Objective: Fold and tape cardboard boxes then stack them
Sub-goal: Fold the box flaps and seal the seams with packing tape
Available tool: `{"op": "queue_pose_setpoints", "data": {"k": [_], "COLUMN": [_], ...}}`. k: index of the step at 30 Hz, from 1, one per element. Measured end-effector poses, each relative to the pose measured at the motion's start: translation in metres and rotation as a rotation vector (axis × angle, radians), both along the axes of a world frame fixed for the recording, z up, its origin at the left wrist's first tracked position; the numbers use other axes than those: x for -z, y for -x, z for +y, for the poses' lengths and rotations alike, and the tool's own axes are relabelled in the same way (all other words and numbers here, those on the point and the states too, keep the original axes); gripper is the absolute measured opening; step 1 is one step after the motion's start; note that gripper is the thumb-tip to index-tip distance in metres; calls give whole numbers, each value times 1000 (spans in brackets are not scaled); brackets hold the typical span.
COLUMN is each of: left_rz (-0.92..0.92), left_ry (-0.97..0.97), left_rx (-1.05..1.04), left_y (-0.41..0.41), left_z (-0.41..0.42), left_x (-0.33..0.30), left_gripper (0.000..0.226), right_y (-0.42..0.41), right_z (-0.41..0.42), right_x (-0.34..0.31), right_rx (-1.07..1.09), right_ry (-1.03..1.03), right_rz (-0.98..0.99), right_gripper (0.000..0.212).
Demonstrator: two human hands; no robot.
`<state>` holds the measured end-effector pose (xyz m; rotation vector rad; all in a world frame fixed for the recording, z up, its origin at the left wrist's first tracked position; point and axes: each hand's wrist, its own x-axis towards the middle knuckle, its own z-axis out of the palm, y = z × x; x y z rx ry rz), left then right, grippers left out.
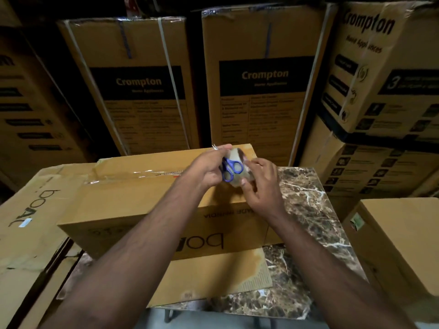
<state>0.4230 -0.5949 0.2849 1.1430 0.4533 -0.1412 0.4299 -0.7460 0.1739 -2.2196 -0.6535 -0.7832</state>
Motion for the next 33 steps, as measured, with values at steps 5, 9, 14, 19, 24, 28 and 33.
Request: {"op": "queue_pose_setpoints", "data": {"k": [5, 9, 14, 19, 24, 28, 33], "left_rz": [36, 78, -9, -48, -32, -167, -281], "left_ry": [-125, -329, -809, -748, -773, -837, -958], "left_rx": [80, 234, 300, 372, 411, 502, 591], "left_y": [-9, -16, -29, -50, -80, -104, -136], "left_z": [-10, -30, -37, -32, -26, -16, -10], "left_x": [-16, -28, -31, -18, -10, -1, 1], "left_gripper": [19, 21, 14, 7, 8, 13, 23], "right_y": [-11, -15, -23, -23, -35, -43, -58], "right_z": [-9, -42, -66, -72, -73, -63, -60], "right_x": [-12, -20, -26, -37, -40, -37, -34], "right_rx": [-184, -244, -263, -308, -316, -324, -223], "right_ry": [4, -68, -56, -199, -216, -316, -143], "right_rz": [107, 199, 233, 332, 389, 501, 570], "right_gripper": [34, 36, 53, 45, 39, 72, 56]}}
